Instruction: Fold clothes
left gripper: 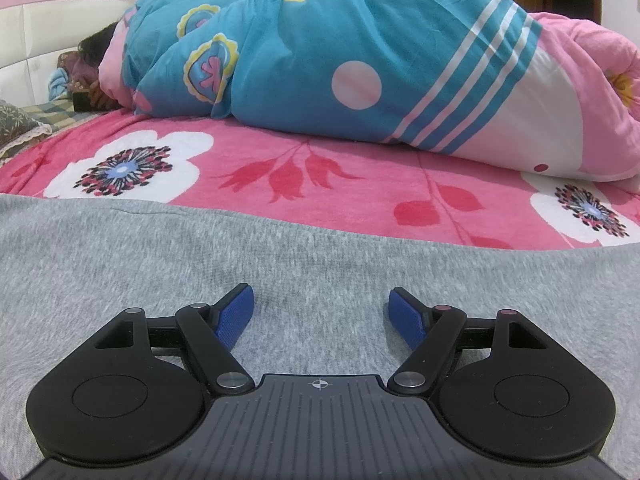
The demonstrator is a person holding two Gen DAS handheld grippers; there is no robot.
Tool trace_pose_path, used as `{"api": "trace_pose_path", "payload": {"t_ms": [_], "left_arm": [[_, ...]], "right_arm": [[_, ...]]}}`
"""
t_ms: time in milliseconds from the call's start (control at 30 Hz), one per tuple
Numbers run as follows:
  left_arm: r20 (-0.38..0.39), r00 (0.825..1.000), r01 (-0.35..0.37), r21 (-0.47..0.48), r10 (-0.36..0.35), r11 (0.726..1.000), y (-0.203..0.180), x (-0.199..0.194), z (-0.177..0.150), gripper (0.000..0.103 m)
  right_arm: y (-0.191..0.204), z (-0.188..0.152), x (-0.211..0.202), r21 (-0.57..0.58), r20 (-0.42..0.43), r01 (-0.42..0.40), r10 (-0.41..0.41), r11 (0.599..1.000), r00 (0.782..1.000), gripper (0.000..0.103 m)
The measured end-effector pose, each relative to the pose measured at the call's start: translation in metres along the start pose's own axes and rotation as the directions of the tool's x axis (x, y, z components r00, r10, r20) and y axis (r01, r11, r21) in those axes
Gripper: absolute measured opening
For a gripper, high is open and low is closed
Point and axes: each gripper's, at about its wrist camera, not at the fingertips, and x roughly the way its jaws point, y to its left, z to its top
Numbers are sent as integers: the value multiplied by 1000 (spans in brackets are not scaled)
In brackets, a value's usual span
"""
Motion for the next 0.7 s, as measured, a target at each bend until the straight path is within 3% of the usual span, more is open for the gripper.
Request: {"api": "trace_pose_path", "payload": {"t_ms": [100,200,300,400,500,567,667,700], "left_arm": [[-2,1000,3,-4,-3,1000,1,0,0,76],[-4,1000,12,-14,-12,1000,3,0,1,76],[-6,1000,22,-23,-22,999,4,0,2,77],[-8,1000,22,-22,-22,1000,4,0,3,77],[-12,999,31,-37,-32,999,6,-1,4,77],[-16,999,44,-57,-45,997,10,-3,7,77],[-23,997,69,-111,-72,991,20,-6,11,77],[-25,996,77,-131,-81,988,25,-7,13,77]], "right_arm": [[84,-26,-3,-136,-115,-167,152,977,982,16],[165,-62,3,-281,-209,-314,261,907,942,17],[215,-95,-4,-443,-209,-338,271,830,940,18],[234,-105,-6,-489,-133,-272,237,829,962,18],[234,-105,8,-424,-143,-278,239,862,960,18],[222,-116,18,-449,-180,-211,143,868,973,18],[173,-126,10,-348,-223,-127,49,929,974,17],[156,-124,-1,-304,-232,-61,-12,951,973,17]]}}
